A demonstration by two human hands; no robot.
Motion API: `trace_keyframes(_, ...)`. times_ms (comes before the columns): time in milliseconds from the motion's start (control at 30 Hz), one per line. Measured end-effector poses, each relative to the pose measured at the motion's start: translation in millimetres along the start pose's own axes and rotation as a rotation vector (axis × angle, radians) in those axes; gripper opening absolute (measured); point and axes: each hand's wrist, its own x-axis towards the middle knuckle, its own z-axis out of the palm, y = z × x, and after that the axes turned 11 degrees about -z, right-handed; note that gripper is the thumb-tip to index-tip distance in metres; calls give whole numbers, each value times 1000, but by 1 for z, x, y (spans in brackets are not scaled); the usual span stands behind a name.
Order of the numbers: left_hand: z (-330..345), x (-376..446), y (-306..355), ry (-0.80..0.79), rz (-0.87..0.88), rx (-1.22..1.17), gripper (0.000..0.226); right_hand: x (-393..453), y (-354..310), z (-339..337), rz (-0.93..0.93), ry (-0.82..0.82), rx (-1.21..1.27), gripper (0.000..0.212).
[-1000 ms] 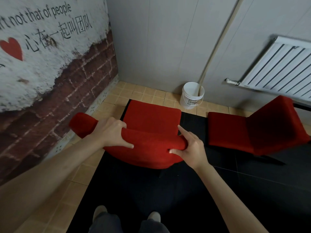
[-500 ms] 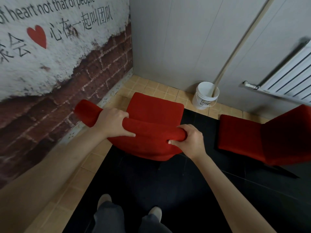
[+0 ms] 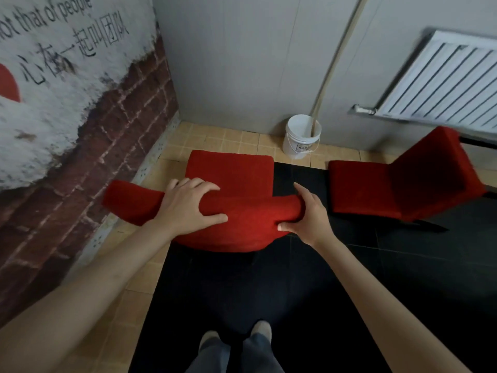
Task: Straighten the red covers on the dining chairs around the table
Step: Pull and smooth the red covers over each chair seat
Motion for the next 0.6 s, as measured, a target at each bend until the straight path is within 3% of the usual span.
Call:
trace_keyframes(333,10,66,100,-37,216,-176,64,-24,53,-61,234,161,-34,104)
trace_keyframes(467,27,107,157,-48,274,-178,48,-21,94,-101,291,199,-42,99)
trace_keyframes(600,49,149,222,-42,293,-190,49,-9,146,-149,335,197,-60,95)
